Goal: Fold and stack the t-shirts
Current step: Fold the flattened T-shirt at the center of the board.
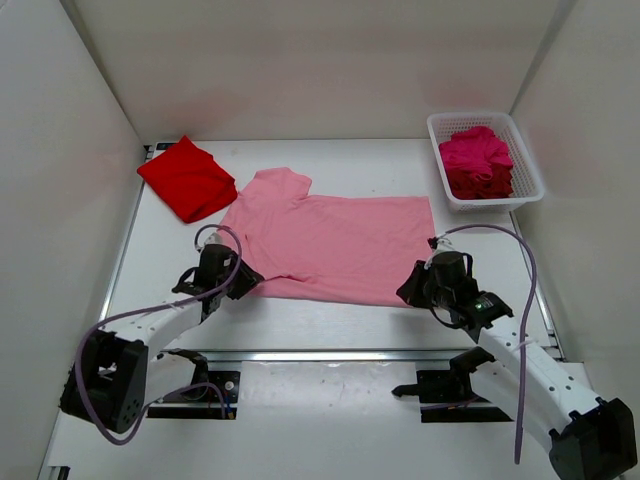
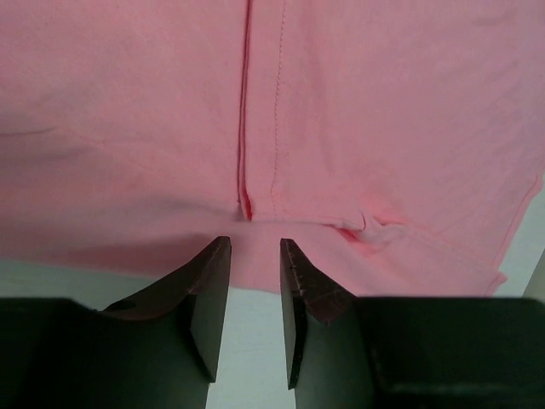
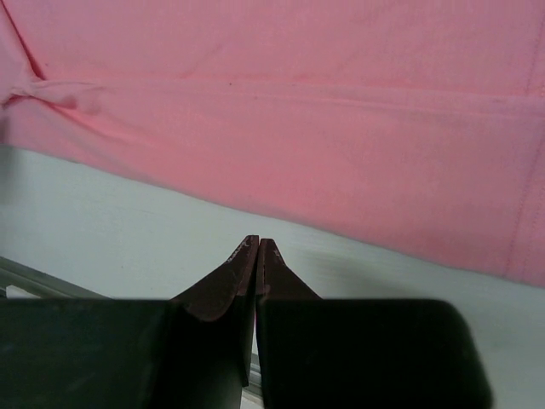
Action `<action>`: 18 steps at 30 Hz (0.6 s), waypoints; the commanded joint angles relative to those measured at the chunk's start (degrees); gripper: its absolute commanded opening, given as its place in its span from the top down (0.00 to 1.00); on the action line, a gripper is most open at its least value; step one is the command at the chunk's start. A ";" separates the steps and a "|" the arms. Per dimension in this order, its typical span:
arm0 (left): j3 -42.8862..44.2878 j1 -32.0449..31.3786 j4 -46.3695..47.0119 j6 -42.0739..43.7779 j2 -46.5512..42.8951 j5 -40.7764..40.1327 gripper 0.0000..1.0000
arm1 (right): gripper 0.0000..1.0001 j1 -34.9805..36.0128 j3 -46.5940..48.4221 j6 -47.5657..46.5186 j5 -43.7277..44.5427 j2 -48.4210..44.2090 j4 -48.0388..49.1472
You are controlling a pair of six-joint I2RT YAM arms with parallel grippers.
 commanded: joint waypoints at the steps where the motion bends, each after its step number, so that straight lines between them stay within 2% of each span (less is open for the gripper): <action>1: 0.91 -1.18 3.24 -1.92 1.25 -2.69 0.60 | 1.00 0.64 -0.32 -1.53 0.16 -0.97 2.83; 11: 1.80 -2.15 6.92 -4.29 5.82 -4.35 0.65 | 1.00 -3.66 -1.90 -2.67 -5.02 -5.10 2.83; 18: 1.45 -2.32 9.13 -6.05 5.29 -4.89 0.66 | 1.00 -0.50 -2.60 -2.41 -3.71 -5.71 2.74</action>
